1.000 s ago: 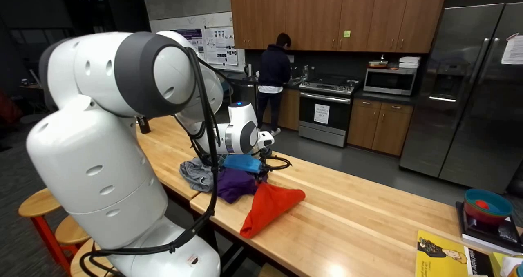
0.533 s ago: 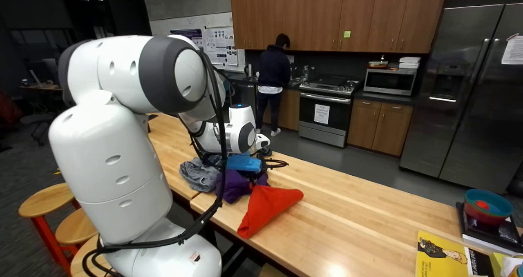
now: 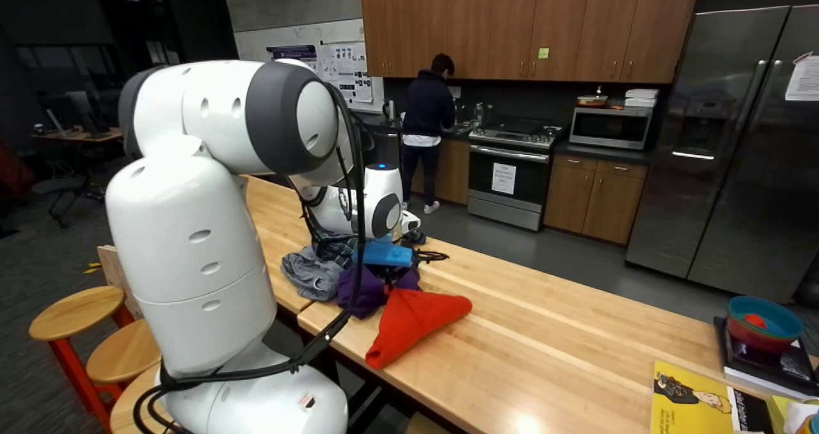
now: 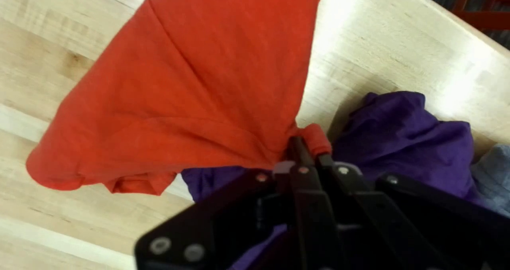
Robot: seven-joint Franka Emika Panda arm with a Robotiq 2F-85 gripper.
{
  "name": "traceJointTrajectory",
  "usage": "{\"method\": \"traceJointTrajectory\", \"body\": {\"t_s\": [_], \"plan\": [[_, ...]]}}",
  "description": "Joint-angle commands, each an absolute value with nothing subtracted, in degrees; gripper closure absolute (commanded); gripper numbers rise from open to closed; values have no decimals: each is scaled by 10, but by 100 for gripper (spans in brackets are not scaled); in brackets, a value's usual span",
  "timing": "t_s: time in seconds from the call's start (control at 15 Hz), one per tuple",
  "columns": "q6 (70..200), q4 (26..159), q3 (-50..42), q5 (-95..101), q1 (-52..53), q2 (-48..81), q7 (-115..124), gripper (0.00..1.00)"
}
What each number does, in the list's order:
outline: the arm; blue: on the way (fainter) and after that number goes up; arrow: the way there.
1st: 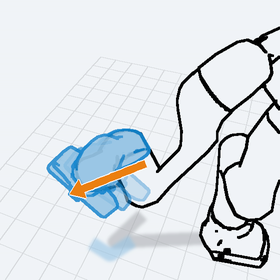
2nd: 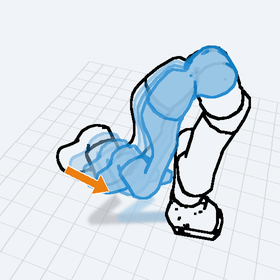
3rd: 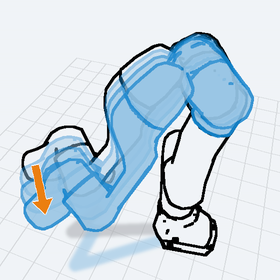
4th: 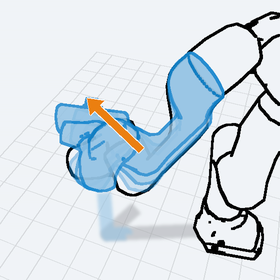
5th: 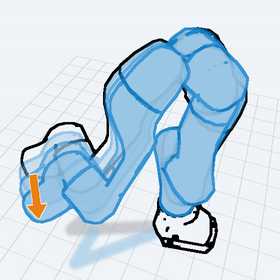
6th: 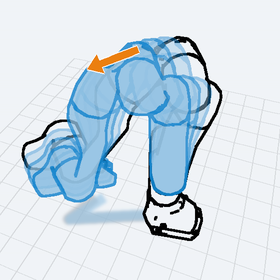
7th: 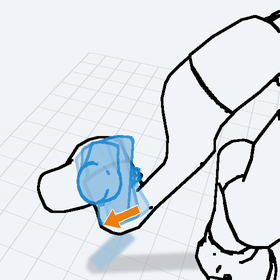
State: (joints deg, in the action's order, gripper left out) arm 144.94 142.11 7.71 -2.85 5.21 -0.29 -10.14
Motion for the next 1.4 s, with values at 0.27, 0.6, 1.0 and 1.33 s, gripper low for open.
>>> {"method": "traceJointTrajectory", "body": {"t_s": [0.27, 0.6, 1.0, 1.33], "plan": [[1435, 1379, 76, -89, 53, 41, -233, 65], [1429, 1371, 80, -113, 47, 48, -280, 33], [1430, 1374, 80, -139, 41, 38, -327, 0], [1444, 1382, 66, -122, 32, 32, -288, 0]]}}
